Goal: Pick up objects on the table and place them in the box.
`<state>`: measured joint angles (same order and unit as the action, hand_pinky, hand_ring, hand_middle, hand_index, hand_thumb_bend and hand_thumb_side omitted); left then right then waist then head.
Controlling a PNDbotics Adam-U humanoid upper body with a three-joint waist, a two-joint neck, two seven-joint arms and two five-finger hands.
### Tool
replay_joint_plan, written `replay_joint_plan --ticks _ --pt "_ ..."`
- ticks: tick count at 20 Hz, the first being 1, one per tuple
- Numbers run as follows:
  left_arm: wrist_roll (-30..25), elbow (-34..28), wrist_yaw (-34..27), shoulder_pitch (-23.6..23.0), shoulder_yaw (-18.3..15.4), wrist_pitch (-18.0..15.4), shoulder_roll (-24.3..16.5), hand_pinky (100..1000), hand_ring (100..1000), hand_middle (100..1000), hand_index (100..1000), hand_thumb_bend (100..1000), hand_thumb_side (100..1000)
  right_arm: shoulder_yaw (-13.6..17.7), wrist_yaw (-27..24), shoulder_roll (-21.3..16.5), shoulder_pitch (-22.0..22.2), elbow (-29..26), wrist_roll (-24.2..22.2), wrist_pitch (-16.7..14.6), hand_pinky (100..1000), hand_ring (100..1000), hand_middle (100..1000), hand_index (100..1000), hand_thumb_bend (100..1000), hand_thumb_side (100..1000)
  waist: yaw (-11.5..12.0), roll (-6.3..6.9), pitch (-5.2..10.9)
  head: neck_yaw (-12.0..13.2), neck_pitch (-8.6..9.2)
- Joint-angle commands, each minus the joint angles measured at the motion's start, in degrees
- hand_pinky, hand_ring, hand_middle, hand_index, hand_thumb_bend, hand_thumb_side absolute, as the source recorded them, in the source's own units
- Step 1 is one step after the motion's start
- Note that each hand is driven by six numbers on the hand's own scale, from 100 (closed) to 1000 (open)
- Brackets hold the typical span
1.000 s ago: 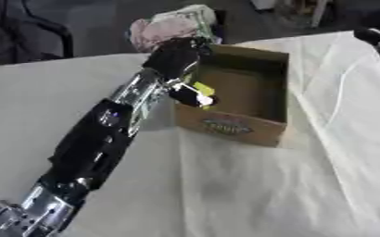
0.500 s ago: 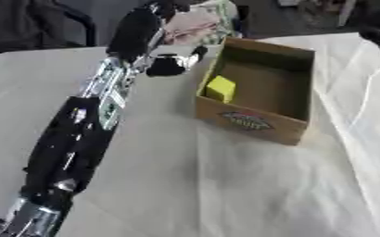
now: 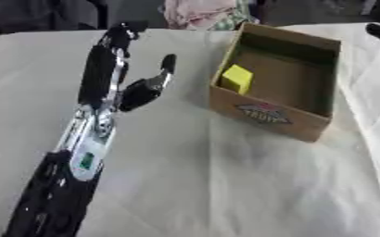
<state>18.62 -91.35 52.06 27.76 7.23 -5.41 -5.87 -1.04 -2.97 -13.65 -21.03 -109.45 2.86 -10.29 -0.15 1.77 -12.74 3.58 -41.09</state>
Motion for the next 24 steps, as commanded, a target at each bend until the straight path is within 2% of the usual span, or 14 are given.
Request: replay_joint_plan --ticks 1,4,7,12,19,24 --pt "-0.7 -4.3 -3.1 -2.5 1.7 3.0 0.1 451 680 684 850 333 750 0.5 0.8 0.0 0.0 -0.7 0.2 0.1 836 815 682 901 100 517 0.2 -0.26 0.80 -0.8 0.39" --pt "-0.3 -8.4 -5.9 -7.0 3.2 5.6 0.0 447 675 681 849 321 741 0.2 1.0 0.3 0.3 -0.5 0.0 0.1 836 815 681 901 100 518 0.5 -0.42 1.14 -0.9 0.44" --pt "1.3 -12.7 -8.6 -10.8 4.6 6.7 0.1 444 670 677 846 313 737 0.0 1.0 0.6 0.7 -0.3 -0.3 0.1 837 815 680 900 100 519 0.4 -0.64 1.56 -1.1 0.39" --pt "0.7 -17.6 -13.3 -12.8 4.9 9.7 0.3 440 662 670 845 310 741 0.0 0.9 0.7 0.9 -0.1 -0.3 0.1 837 815 676 901 100 517 0.8 -0.77 1.94 -1.3 0.29" --pt "0.5 -18.2 -20.4 -13.2 4.0 9.3 -0.1 435 652 660 840 311 745 0.0 0.9 0.7 1.0 0.0 -0.4 0.1 837 815 676 901 100 518 0.9 -0.61 2.19 -1.7 -0.05" --pt "0.8 -17.9 -25.8 -12.9 3.4 7.9 -0.7 434 650 657 839 312 742 -0.1 0.8 0.7 1.1 0.1 -0.5 0.2 837 815 676 901 100 517 -1.0 0.05 2.40 -2.0 -0.24"
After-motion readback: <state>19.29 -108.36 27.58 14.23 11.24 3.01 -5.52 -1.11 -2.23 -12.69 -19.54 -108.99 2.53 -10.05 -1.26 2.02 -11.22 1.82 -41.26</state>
